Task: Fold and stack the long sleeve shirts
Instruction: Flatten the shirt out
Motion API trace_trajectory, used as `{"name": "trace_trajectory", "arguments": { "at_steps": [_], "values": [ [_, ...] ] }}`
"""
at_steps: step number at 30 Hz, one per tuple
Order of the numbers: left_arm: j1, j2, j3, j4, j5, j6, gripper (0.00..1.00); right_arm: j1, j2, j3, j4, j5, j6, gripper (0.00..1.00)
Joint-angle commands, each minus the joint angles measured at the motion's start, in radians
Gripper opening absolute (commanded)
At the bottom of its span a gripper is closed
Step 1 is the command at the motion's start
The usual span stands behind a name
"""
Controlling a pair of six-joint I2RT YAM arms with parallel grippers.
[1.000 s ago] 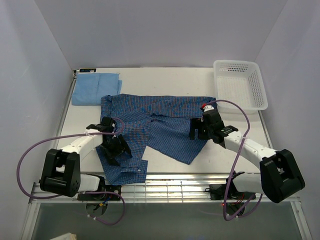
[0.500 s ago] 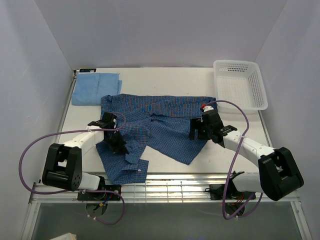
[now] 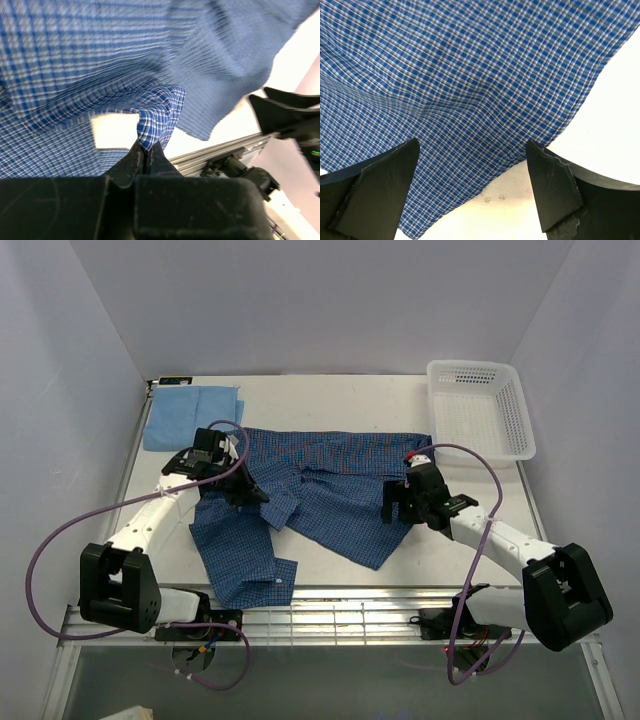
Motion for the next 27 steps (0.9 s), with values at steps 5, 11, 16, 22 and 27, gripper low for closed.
{"name": "trace_trajectory", "arguments": {
  "at_steps": [5,11,16,22,27],
  "values": [
    [-0.003,0.039,0.242,0.053,-0.039,-0.017,0.00,0.036,0.021,-0.057,0.090,-0.030,0.019,0.97],
    [-0.003,0.142,0.466,0.157,-0.112,-0.048,0.00,0.070,0.127,-0.057,0.111,0.036,0.032,1.00],
    [0.006,0.280,0.685,0.192,-0.137,-0.016,0.00,0.071,0.151,-0.059,0.075,0.102,0.047,0.29],
    [0.030,0.596,1.102,0.374,-0.203,0.045,0.00,0.070,0.066,-0.087,-0.044,0.068,0.003,0.10],
    [0.124,1.040,1.548,0.617,-0.215,-0.002,0.00,0.066,0.021,-0.067,-0.098,0.025,-0.050,0.08]
  ]
}}
